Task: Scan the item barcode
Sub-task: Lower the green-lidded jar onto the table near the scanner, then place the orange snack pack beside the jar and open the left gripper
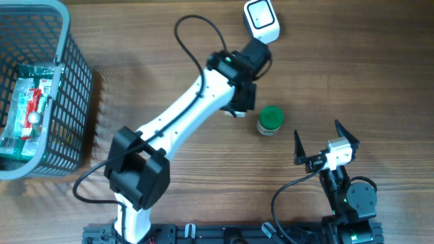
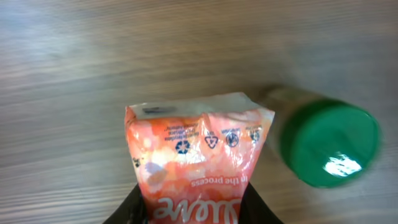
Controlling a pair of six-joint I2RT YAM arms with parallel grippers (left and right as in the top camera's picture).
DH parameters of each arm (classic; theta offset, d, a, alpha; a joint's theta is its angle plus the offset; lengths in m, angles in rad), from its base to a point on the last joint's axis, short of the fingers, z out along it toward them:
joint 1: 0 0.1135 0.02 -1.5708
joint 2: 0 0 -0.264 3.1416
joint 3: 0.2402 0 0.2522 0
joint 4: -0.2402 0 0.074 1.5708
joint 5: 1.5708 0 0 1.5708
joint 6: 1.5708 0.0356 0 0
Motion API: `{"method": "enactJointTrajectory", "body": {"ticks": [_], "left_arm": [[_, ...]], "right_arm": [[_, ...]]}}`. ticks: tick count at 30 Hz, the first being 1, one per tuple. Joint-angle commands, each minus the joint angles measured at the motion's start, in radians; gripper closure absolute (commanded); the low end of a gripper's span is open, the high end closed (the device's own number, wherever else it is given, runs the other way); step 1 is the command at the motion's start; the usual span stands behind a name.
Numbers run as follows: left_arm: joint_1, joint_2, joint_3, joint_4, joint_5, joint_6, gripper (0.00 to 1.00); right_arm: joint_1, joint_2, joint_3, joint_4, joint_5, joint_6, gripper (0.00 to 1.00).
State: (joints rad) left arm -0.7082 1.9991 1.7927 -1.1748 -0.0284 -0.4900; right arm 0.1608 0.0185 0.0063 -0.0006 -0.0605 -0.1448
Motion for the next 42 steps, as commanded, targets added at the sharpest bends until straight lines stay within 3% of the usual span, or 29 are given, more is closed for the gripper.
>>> {"method": "enactJointTrajectory", "body": {"ticks": [1,4,11,18,19,21,26,28,30,31,33,35,39,42], "left_arm": [[0.063,-0.021,-0.04,-0.008,-0.1,0.011,0.78],[0.074,-0.021,-0.112,0.046,-0.1,0.011,0.79],[0.071,-0.021,-0.385,0.341,-0.1,-0.023,0.82],[0.071,-0.021,-0.509,0.494,-0.1,-0.023,0.74],[0.071,-0.021,-0.518,0.508,-0.1,-0.023,0.69],[0.075,-0.022,-0.517,0.51,-0.085,-0.021,0.38],[0.152,-0.081,-0.463,0.443,0.084,-0.01,0.25],[0.201,-0.112,-0.462,0.438,0.183,-0.01,0.0],[0.271,-0.132,-0.462,0.438,0.329,0.045,0.0],[0.295,-0.132,-0.462,0.435,0.363,0.066,0.07],[0.343,-0.128,-0.472,0.422,0.372,0.069,0.32],[0.36,-0.119,-0.491,0.425,0.373,0.068,0.46],[0.34,-0.097,-0.548,0.491,0.372,0.065,0.47],[0.323,-0.093,-0.578,0.534,0.371,0.053,0.58]], "right_arm": [[-0.005,-0.003,-0.001,0.003,-0.016,-0.012,0.0],[-0.005,-0.003,-0.001,0.003,-0.016,-0.012,0.0],[-0.005,-0.003,-0.001,0.003,-0.016,-0.012,0.0],[-0.005,-0.003,-0.001,0.003,-0.016,-0.012,0.0],[-0.005,-0.003,-0.001,0.003,-0.016,-0.012,0.0],[-0.005,-0.003,-0.001,0.003,-0.016,-0.012,0.0],[-0.005,-0.003,-0.001,0.003,-0.016,-0.012,0.0],[-0.005,-0.003,-0.001,0.003,-0.016,-0.012,0.0],[-0.005,-0.003,-0.001,0.003,-0.016,-0.012,0.0],[-0.005,-0.003,-0.001,0.003,-0.016,-0.012,0.0],[-0.005,-0.003,-0.001,0.003,-0.016,-0.012,0.0],[-0.005,-0.003,-0.001,0.003,-0.016,-0.012,0.0],[-0.005,-0.003,-0.001,0.003,-0.016,-0.012,0.0],[-0.005,-0.003,-0.001,0.003,-0.016,-0.012,0.0]]}}
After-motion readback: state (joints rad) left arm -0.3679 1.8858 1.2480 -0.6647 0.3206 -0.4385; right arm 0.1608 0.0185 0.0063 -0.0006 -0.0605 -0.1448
